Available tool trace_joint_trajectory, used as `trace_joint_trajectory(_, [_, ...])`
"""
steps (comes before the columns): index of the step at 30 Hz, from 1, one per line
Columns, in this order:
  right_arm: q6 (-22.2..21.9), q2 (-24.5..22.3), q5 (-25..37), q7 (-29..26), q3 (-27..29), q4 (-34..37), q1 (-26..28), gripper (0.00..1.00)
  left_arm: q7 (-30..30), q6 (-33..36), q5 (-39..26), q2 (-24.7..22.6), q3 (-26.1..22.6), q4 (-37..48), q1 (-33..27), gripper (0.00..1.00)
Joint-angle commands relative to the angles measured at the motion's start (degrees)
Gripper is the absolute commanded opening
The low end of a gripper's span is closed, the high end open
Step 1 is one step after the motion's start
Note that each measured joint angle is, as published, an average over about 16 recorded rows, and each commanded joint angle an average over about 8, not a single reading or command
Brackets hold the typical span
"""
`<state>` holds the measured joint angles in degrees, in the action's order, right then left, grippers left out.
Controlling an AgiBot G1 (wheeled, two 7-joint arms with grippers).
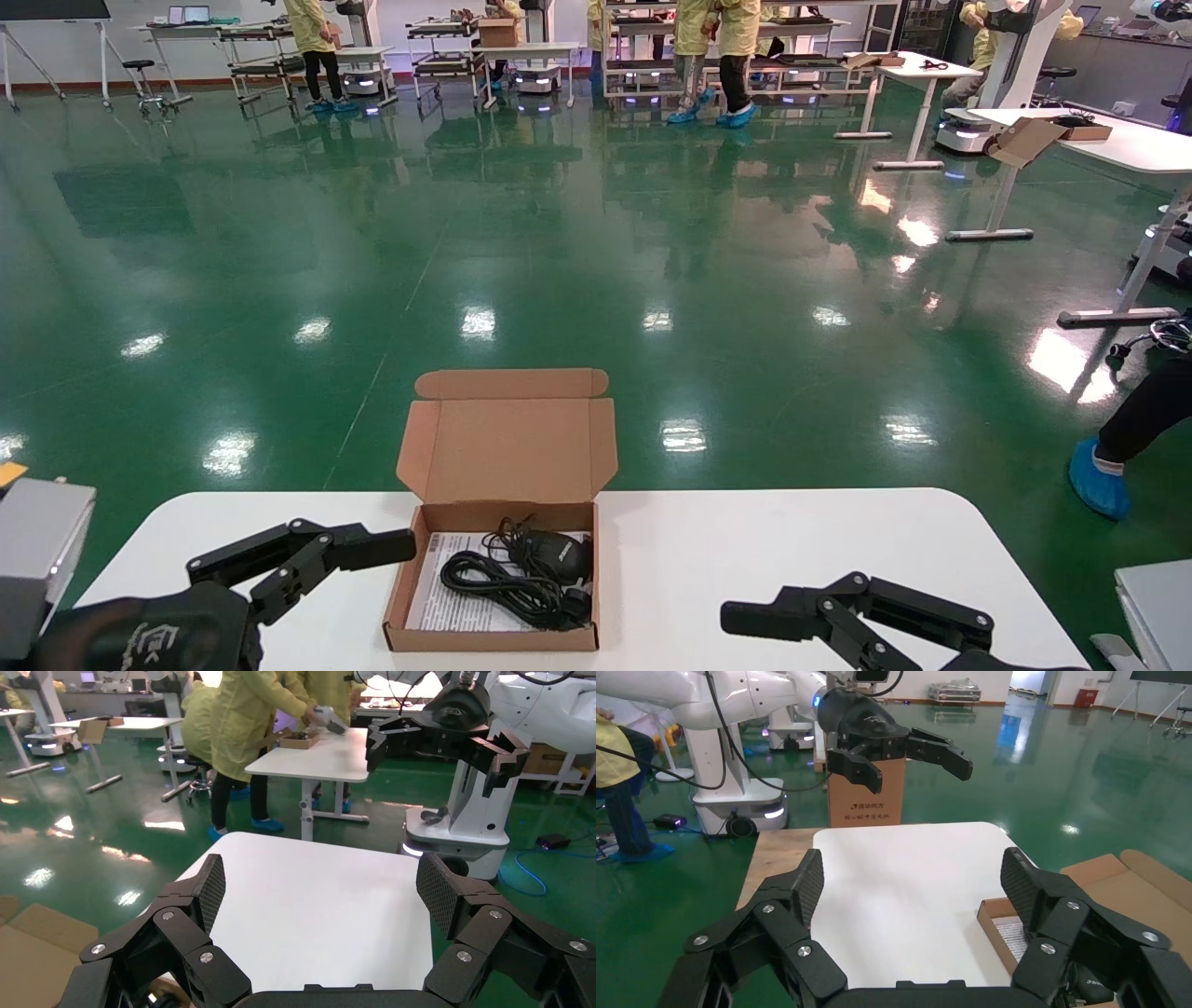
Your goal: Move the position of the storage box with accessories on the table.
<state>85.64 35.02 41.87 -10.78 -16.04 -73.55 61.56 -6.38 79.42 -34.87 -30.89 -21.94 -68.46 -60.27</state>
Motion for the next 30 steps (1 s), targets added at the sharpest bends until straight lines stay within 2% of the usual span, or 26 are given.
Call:
trace_joint_trajectory(1, [0.0,0.0,0.0,0.0,0.0,0.0,0.0,1.0,0.0,0.0,0.0,0.0,0.0,0.0,0.0,1.0])
trace_joint_trajectory(30, [-0.05,-0.11,0.44,0.1,-0.05,-0.07,0.32,1.0,0.0,0.0,0.0,0.0,0.0,0.0,0.0,1.0])
